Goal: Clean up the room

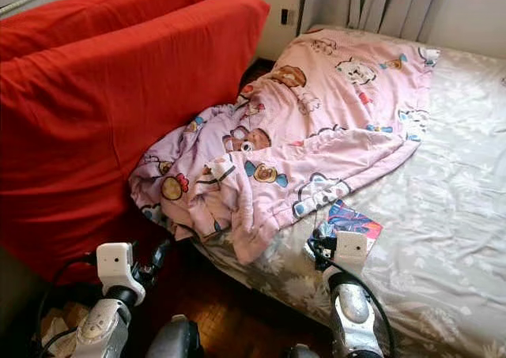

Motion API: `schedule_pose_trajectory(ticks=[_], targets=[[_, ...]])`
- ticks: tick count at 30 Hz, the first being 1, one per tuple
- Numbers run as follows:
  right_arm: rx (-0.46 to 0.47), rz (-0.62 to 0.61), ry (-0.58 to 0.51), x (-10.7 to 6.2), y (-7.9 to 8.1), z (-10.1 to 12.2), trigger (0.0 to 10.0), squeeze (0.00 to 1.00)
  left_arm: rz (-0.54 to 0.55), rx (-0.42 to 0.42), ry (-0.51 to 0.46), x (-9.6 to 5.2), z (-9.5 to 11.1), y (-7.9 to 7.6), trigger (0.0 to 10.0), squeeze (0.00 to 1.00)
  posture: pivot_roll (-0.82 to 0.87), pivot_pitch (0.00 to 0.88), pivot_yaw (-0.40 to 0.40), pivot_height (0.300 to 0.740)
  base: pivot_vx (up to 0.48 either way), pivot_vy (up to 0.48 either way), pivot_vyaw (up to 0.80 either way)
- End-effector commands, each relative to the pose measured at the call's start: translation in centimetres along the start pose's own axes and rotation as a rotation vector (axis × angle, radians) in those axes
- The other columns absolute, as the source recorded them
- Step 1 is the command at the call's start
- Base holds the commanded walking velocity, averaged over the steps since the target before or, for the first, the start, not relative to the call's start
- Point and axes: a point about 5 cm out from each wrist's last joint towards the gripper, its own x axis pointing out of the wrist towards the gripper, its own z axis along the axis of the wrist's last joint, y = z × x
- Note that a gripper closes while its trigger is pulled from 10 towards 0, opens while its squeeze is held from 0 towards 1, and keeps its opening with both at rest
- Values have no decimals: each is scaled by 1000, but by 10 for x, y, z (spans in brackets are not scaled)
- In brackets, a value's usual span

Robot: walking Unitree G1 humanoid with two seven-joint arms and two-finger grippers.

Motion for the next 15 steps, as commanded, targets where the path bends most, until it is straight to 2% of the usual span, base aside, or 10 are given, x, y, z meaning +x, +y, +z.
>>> schedule_pose_trajectory(ticks=[1, 7, 15], targets=[[-1, -4, 39, -2, 0, -7, 10000, 0, -1, -5, 23, -2, -4, 1, 10000, 0, 20, 201, 17, 626, 0, 0, 0], [4, -14, 30, -2, 0, -6, 10000, 0, -4, 2, 25, -1, -2, 1, 10000, 0, 23, 199, 18, 626, 0, 0, 0], [17, -3, 28, 0, 3, -5, 10000, 0, -2, 5, 31, -1, -3, 1, 10000, 0, 29, 199, 18, 626, 291, 0, 0]])
